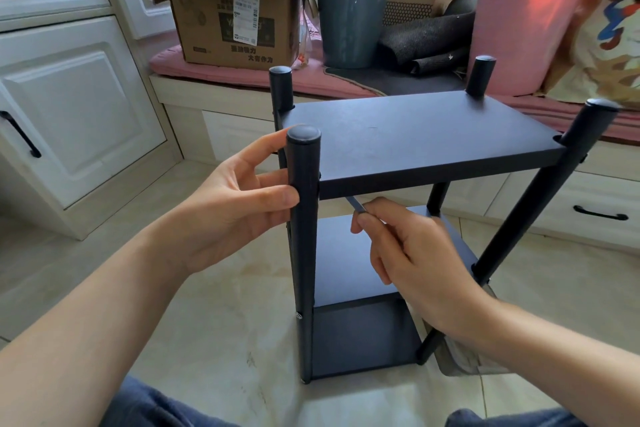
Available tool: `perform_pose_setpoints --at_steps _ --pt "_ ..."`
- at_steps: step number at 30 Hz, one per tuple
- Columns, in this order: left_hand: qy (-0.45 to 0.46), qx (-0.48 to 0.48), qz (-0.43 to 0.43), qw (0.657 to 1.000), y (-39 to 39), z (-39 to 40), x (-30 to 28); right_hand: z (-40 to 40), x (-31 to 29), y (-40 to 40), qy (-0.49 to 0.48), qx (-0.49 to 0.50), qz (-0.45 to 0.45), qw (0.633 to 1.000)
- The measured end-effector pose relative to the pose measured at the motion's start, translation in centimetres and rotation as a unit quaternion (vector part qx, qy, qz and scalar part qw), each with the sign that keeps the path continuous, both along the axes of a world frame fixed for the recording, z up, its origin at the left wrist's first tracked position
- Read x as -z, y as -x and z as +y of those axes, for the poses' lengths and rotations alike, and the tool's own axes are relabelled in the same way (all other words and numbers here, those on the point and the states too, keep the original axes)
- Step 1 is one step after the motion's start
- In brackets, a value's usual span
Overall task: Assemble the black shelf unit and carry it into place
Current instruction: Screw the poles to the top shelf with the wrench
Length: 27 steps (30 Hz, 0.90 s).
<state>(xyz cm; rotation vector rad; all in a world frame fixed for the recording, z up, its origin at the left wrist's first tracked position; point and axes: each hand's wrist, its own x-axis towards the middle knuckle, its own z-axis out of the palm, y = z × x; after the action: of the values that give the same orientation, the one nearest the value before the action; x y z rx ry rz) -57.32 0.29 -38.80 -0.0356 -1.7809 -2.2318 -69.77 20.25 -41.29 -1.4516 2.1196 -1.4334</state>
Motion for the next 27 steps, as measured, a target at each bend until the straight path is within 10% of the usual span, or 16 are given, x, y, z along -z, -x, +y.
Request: perform_pose_setpoints --at_steps 27 --pt "-0.019 0.001 -0.005 1.000 -0.1 0.4 -0.3 -2.8 -0.3 -1.0 -0.011 -0.026 -0.006 1.000"
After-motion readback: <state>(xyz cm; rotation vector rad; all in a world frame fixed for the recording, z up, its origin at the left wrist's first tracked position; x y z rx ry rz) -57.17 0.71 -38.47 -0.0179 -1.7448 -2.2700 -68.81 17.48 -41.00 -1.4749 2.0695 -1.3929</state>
